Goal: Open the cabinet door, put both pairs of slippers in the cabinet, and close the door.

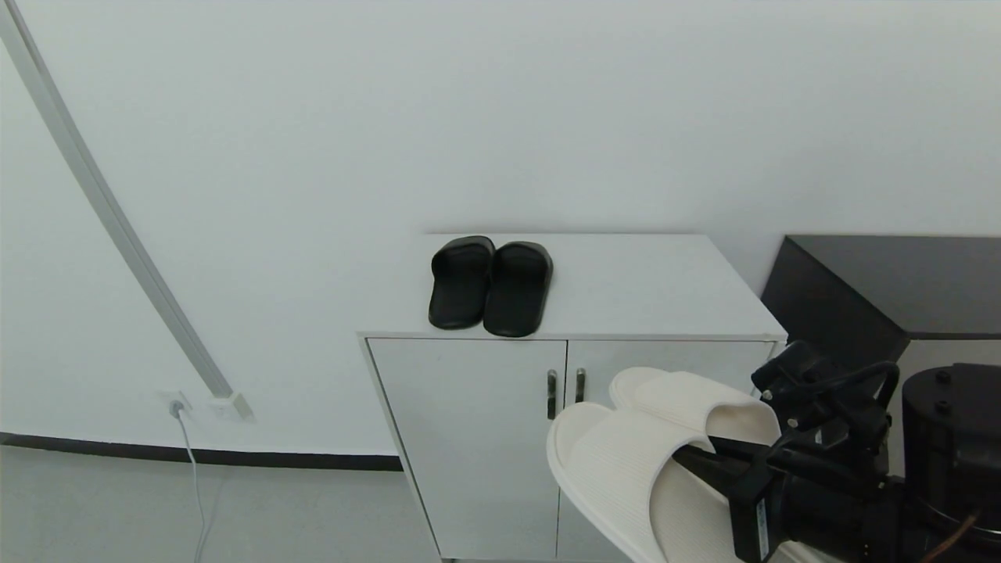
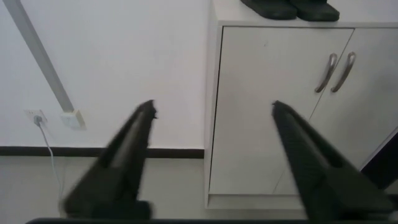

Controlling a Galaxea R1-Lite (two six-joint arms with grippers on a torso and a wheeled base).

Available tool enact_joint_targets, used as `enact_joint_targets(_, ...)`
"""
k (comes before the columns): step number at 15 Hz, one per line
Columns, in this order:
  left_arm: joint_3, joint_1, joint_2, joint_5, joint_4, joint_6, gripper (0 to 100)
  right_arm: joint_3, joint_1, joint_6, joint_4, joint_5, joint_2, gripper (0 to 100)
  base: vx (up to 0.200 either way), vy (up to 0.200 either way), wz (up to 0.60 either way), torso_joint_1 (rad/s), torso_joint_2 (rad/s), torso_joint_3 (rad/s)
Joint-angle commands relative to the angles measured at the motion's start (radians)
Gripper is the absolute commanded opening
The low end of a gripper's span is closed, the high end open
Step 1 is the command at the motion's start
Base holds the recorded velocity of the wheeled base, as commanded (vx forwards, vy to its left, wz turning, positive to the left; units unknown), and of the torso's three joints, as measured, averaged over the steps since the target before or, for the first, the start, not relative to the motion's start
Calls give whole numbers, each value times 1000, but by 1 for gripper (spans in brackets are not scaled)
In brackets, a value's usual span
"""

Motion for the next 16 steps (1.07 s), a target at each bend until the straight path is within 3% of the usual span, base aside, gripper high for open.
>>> enact_joint_targets(1,0,0,1,0,0,0,100,5,0,-7,1,1,4,0,0,0,0,-232,544,315)
enact_joint_targets(16,0,0,1,0,1,3,100,33,3,-25,-5,3,-7,0,0,0,0,-189,514,321)
